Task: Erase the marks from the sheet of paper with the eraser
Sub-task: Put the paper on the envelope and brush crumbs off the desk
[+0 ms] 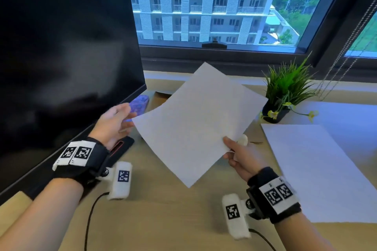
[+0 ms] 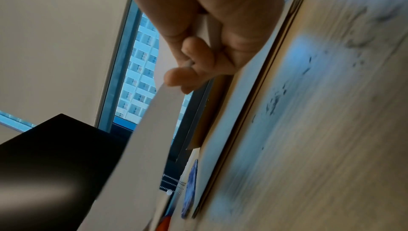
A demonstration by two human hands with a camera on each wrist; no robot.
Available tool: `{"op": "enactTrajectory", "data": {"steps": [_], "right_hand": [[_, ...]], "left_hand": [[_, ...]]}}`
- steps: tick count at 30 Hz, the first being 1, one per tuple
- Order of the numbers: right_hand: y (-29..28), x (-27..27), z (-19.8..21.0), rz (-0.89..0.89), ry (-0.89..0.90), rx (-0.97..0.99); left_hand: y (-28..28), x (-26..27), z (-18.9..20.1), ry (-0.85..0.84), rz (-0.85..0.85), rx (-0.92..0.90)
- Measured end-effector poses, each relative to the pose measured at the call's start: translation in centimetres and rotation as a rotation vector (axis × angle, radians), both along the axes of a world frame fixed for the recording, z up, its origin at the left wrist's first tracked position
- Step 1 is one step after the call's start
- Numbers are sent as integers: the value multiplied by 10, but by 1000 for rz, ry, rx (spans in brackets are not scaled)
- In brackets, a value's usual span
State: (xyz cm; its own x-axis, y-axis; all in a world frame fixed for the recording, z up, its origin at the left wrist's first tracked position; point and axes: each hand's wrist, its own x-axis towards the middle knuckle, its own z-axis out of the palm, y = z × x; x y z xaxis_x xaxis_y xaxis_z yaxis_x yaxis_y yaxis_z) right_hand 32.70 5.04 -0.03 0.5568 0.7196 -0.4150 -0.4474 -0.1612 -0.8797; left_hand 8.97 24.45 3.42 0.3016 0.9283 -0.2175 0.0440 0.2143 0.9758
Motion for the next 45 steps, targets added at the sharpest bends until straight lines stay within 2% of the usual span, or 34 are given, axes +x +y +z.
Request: {"op": "enactTrajectory", "data": {"steps": [2, 6, 8, 11, 16, 19, 22, 23, 26, 28, 31, 33, 37, 40, 45], "right_hand": [[6, -5, -2, -30, 48, 18], [19, -20, -1, -80, 153, 34], [24, -29, 0, -75, 184, 33], [28, -39, -1, -53, 223, 16], [25, -38, -8, -86, 271, -53], [21, -34, -8, -132, 295, -67], [16, -35, -6, -172, 418, -50], [13, -38, -6, -173, 469, -46], [8, -47, -5, -149, 548, -40], [13, -46, -4, -152, 550, -15], [24, -37, -3, -169, 505, -20], [26, -27, -6, -128, 405, -73], [24, -11, -6, -15, 210, -196], [24, 2, 4, 5, 79, -229], [33, 35, 10, 96, -235, -395]], "left_hand": [[-12, -5, 0, 2, -57, -106], [-38, -5, -2, 91, -355, -353], [-46, 2, -3, 78, -468, -406], [-52, 20, 1, 82, -404, -383], [-40, 43, 5, 222, -317, -255], [-34, 48, 6, 166, -282, -310], [-33, 50, 7, 28, -255, -369], [-33, 50, 7, 45, -275, -357], [-38, 51, 5, 249, -428, -284], [-33, 53, 0, 354, -437, -183], [-17, 60, -9, 444, -365, -52], [-8, 67, -15, 459, -312, -5], [7, 79, -22, 466, -236, -6], [17, 89, -26, 481, -220, -14], [36, 94, -32, 701, -227, 162]]}}
